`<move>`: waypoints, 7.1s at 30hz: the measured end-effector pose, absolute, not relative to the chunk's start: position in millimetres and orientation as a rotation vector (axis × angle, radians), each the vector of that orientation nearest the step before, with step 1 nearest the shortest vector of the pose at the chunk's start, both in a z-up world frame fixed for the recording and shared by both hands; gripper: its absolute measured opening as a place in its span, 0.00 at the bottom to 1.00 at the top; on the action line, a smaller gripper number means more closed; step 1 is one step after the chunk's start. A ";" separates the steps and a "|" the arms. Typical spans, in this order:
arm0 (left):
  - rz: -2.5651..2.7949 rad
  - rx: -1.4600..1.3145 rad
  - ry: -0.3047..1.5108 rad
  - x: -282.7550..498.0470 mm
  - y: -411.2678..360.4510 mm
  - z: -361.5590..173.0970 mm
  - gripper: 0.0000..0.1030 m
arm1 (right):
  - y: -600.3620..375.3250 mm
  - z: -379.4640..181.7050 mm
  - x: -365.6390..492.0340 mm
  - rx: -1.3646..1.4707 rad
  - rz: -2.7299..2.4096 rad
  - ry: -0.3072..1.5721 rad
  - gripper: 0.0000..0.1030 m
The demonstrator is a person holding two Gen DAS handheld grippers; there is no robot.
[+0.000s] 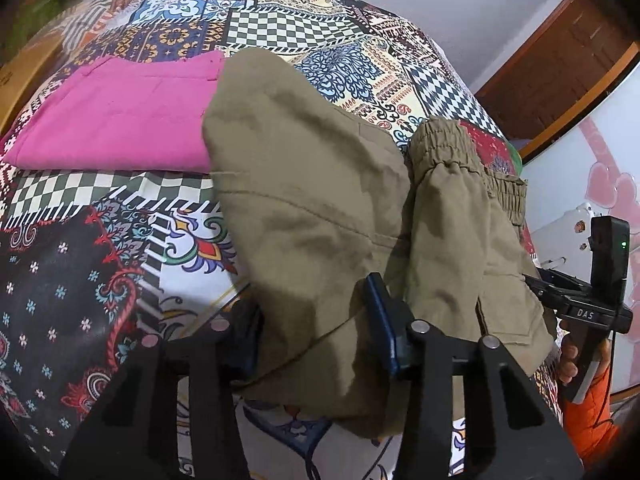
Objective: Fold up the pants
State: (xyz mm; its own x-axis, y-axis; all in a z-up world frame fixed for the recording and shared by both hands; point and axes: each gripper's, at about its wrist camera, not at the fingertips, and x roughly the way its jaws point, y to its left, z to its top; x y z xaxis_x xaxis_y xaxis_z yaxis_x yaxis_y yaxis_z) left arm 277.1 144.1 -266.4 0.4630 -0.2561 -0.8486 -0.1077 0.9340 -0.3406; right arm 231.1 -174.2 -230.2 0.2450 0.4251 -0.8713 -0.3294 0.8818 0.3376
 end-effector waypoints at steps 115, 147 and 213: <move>0.068 -0.410 0.842 263.5 302.6 -162.7 0.07 | 33.4 -112.9 266.8 -0.101 0.670 0.882 0.13; 0.354 -0.469 1.024 376.7 452.8 -271.9 0.40 | 141.6 -218.0 365.6 -0.162 0.625 1.056 0.24; 0.244 -0.070 0.167 -53.2 93.9 71.2 1.00 | -50.4 74.5 13.4 -0.022 0.655 0.169 1.00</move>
